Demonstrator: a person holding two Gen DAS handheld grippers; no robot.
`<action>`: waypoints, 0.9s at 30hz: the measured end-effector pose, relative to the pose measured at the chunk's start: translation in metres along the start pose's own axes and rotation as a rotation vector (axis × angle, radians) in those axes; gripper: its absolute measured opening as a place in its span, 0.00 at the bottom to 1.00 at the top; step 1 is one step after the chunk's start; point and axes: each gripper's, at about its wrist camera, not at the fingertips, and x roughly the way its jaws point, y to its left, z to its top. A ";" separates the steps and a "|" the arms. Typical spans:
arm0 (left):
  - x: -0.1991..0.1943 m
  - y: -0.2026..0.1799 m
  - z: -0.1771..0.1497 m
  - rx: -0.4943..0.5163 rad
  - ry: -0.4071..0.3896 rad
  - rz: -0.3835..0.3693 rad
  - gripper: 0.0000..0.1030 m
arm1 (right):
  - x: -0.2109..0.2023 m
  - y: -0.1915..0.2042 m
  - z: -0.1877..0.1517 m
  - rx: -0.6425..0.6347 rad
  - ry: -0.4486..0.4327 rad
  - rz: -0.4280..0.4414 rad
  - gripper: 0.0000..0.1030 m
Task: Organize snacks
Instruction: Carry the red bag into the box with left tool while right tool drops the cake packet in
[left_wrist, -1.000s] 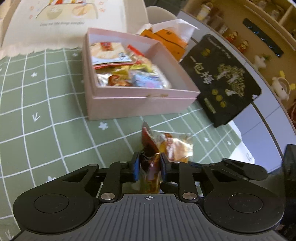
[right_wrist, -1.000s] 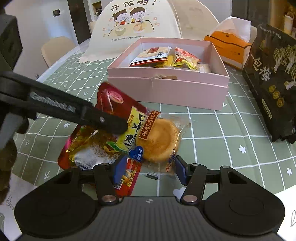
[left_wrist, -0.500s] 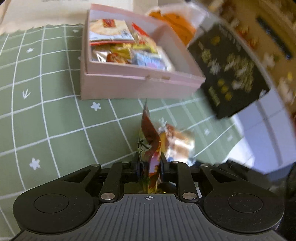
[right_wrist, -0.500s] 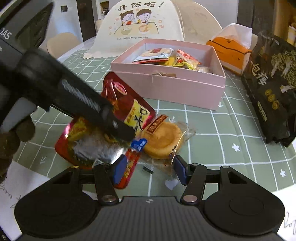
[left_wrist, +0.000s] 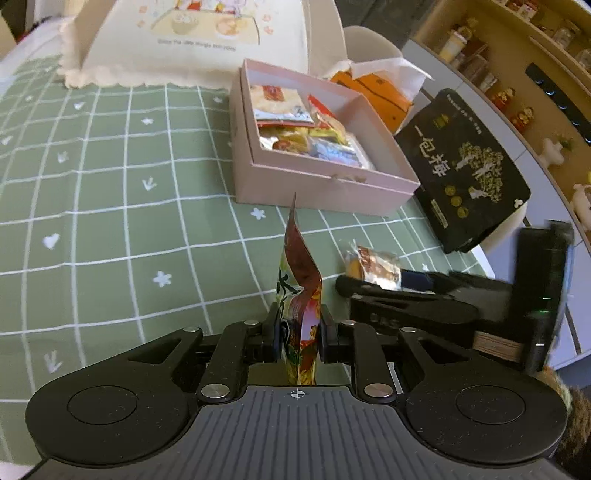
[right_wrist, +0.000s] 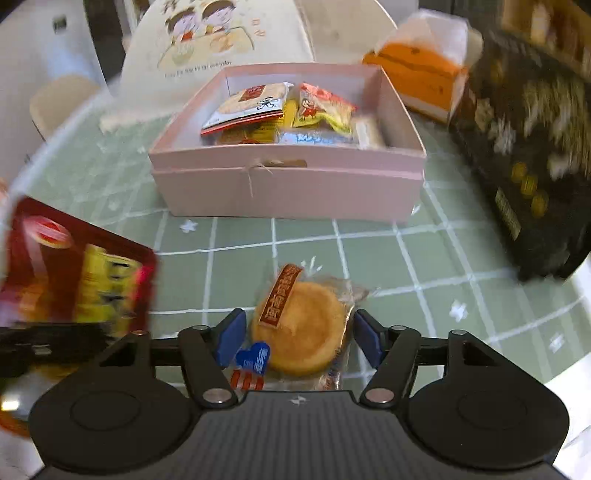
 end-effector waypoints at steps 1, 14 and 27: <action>-0.006 -0.002 0.000 0.007 -0.011 -0.003 0.21 | -0.005 0.000 0.001 -0.017 -0.001 0.017 0.54; -0.064 -0.033 0.147 0.072 -0.352 -0.230 0.22 | -0.160 -0.065 0.031 0.004 -0.385 -0.013 0.53; -0.005 0.033 0.156 -0.018 -0.289 -0.169 0.25 | -0.150 -0.081 0.045 0.070 -0.330 -0.012 0.53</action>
